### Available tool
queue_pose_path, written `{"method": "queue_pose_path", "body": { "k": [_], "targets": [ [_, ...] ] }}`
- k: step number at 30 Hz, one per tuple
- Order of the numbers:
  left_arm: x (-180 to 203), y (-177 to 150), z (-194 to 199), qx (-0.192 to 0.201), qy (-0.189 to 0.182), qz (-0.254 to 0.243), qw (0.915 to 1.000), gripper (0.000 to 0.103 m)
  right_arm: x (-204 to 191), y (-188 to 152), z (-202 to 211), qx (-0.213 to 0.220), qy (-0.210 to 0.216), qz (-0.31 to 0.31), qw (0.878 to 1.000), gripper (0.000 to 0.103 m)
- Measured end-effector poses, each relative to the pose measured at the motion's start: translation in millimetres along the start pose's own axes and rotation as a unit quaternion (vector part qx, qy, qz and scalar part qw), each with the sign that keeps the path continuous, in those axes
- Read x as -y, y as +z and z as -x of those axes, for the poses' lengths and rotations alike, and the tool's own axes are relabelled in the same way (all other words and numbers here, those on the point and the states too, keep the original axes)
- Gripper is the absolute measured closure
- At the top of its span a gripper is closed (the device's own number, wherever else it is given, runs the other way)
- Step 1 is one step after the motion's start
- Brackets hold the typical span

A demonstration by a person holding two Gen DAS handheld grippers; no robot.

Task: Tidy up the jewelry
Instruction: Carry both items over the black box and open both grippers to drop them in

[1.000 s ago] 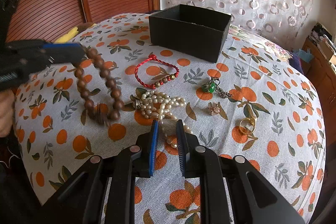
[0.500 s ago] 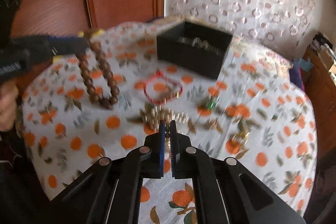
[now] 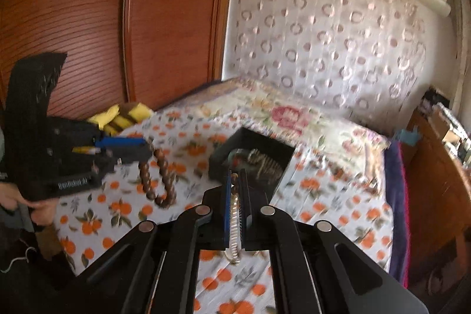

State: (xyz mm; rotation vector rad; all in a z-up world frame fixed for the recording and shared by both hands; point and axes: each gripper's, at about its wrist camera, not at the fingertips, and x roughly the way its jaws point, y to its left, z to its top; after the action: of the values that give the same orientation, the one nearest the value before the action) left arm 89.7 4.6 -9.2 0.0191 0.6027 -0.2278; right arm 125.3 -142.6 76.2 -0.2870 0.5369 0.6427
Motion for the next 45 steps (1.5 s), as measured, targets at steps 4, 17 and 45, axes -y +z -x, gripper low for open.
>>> {"method": "queue_pose_path", "body": {
  "k": [4,17,45],
  "targets": [
    [1.7,11.2,-2.5,0.006,-0.001,-0.007,1.0,0.091,9.3,20.7,9.8,0.023,-0.007,0.005,1.0,0.098],
    [-0.2,64.5,-42.6,0.014,-0.013,-0.016,0.9997,0.091,49.4,70.6,-1.4,0.06,-0.013,0.011,0.998,0.098],
    [-37.5,55.5,-150.1,-0.059,-0.014,0.018,0.998,0.089,79.6,90.8,-85.4,0.031,0.001,0.007,0.999,0.098]
  ]
}}
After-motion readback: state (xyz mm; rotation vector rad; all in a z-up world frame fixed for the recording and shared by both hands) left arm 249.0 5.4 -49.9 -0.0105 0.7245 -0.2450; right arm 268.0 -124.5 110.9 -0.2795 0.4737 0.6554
